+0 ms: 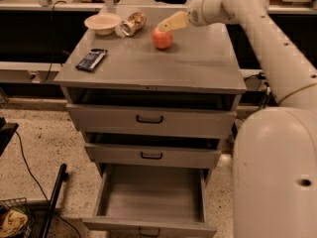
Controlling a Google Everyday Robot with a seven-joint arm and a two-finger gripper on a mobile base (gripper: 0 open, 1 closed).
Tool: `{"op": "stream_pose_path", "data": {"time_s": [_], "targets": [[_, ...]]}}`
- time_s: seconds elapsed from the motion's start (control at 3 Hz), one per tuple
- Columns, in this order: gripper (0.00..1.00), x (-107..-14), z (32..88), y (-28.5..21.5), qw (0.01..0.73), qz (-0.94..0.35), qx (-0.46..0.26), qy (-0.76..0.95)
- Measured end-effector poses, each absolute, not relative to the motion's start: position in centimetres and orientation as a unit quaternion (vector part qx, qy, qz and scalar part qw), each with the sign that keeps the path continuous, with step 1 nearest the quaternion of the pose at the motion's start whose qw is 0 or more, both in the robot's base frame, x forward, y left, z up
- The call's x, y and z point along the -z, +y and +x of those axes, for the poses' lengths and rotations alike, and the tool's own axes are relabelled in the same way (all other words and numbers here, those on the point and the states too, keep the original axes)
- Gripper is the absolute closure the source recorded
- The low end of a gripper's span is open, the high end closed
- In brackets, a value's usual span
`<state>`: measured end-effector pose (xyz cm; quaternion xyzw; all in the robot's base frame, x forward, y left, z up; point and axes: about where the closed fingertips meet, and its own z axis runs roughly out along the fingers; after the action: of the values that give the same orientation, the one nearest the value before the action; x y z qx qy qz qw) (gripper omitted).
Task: Place apple into bottom drawer
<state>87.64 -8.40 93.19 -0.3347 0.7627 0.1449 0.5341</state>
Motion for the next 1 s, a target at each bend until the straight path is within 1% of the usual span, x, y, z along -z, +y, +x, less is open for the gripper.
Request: {"op": "stream_pose_path", "data": {"time_s": [0.33, 1.0], "targets": [[0.0, -90.9, 88.6, -3.7, 0.517, -0.362, -0.161, 0.758], [0.0, -84.3, 90.1, -1.8, 0.47, -0.359, -0.164, 0.79]]}}
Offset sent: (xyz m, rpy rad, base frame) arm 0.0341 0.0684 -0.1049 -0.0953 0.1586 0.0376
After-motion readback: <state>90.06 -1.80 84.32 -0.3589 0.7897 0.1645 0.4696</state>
